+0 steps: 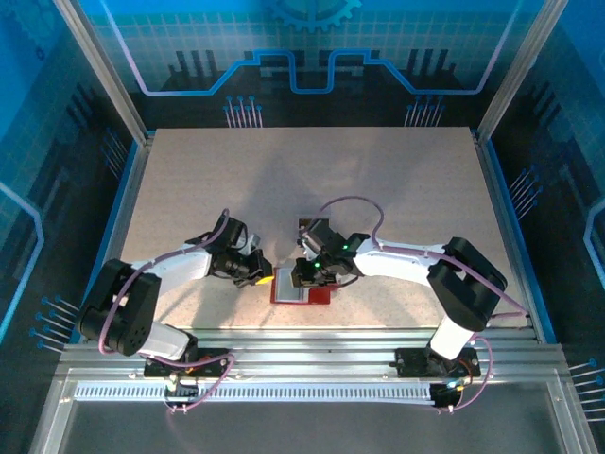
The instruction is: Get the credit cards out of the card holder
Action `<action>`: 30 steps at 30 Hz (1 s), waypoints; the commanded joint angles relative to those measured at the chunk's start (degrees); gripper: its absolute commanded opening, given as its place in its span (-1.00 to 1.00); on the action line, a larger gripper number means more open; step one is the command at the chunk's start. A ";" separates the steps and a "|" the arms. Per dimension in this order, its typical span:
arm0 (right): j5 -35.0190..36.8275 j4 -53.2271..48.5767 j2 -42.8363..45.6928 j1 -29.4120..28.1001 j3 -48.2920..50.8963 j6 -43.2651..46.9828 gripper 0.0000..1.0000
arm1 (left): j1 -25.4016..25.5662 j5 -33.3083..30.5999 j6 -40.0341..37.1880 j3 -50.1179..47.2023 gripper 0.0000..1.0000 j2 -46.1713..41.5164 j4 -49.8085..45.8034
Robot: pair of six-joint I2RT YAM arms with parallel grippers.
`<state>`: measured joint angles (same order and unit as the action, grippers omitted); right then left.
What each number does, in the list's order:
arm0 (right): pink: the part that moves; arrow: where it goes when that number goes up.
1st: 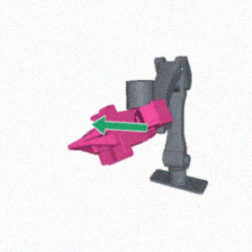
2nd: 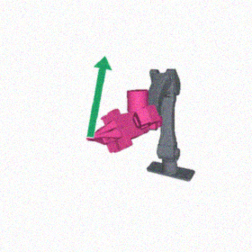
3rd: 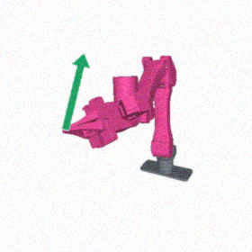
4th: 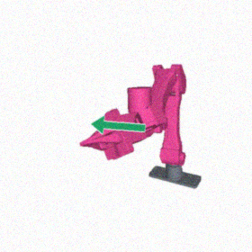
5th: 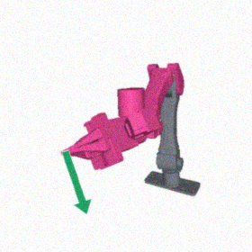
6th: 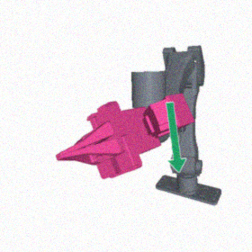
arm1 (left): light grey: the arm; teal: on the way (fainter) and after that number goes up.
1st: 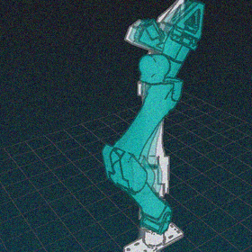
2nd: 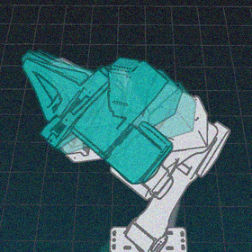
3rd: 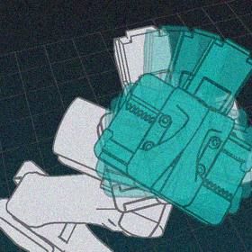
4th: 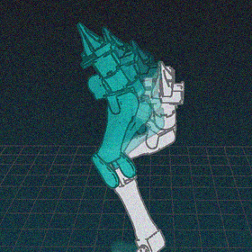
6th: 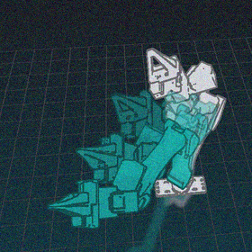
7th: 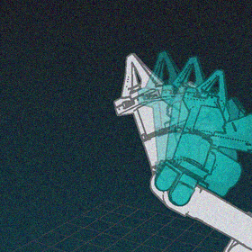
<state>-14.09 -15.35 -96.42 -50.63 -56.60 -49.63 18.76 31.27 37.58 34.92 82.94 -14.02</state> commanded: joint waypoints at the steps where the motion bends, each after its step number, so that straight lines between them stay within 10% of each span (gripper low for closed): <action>1: -2.13 6.29 -1.18 -0.95 0.46 -3.54 -0.71 | 0.65 2.02 0.33 -0.56 -0.86 1.43 0.27; 30: -2.91 6.52 -8.32 -2.19 -3.22 -6.10 -0.55 | 0.88 0.39 -1.54 -2.48 -0.99 4.80 -1.36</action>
<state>-17.10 -8.32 -103.77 -51.83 -58.63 -55.07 19.31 31.83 37.32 33.91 87.29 -13.74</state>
